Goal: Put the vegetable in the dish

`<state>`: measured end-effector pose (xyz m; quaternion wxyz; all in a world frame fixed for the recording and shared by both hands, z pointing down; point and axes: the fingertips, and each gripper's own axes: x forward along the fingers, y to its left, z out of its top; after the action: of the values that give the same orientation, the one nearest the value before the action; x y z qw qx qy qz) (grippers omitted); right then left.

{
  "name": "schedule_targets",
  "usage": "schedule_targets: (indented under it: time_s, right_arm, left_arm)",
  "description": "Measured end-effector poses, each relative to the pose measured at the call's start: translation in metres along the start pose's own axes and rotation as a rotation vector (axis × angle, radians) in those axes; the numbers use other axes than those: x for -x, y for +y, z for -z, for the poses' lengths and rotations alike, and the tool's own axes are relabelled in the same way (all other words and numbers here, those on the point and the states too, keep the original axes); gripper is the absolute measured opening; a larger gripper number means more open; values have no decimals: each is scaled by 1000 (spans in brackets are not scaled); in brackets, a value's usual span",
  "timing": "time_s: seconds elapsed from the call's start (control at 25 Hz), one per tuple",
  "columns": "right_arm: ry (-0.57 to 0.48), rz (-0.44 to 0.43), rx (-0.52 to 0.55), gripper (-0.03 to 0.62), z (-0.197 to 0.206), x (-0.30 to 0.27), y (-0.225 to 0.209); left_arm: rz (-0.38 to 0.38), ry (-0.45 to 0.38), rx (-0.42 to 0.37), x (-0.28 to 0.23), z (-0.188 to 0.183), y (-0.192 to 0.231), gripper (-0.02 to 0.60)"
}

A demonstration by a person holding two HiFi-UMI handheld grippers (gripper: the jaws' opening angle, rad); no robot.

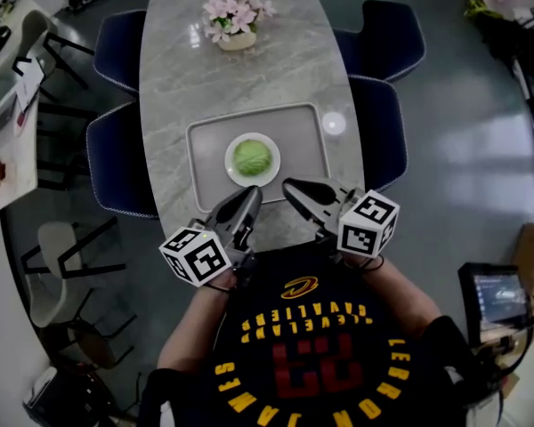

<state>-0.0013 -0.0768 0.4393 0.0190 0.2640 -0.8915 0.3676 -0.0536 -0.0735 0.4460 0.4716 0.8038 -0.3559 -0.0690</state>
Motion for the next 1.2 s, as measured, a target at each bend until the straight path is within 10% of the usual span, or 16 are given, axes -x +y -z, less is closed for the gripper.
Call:
schedule_targets:
  time_s: [1.2]
  right_arm:
    - [3, -13, -32, 14, 11, -6, 2]
  left_arm:
    - [-40, 31, 19, 6, 9, 5, 0]
